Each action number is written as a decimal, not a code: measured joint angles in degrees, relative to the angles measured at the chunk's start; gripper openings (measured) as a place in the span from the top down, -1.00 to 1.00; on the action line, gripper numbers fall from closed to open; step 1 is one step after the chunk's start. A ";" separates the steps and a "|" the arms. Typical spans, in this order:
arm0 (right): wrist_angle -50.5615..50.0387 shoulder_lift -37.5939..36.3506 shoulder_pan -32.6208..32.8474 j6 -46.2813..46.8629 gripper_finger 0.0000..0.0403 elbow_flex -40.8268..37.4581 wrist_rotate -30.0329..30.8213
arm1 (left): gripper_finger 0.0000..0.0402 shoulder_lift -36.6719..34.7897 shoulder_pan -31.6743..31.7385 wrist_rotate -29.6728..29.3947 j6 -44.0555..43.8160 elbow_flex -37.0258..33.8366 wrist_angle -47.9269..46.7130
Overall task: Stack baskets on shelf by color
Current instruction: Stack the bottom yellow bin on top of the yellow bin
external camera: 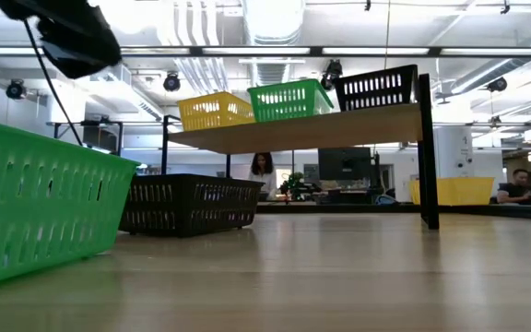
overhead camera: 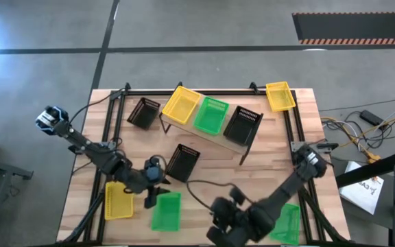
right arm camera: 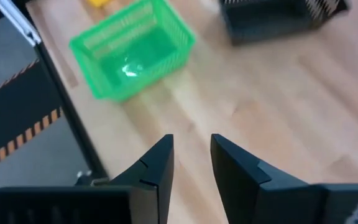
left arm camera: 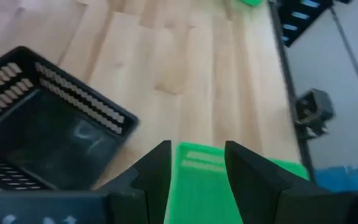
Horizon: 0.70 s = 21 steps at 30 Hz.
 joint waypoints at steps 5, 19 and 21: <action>-0.25 2.20 2.14 6.36 0.58 0.00 -0.30 | 0.33 -0.10 4.44 11.42 -3.39 1.43 -5.78; -0.66 2.05 1.66 1.66 0.69 0.00 0.14 | 0.33 -0.49 -18.89 26.26 -24.28 0.78 -23.72; -0.95 2.04 1.27 0.54 0.68 0.00 0.21 | 0.33 -0.43 -23.96 25.08 -29.67 0.85 -23.78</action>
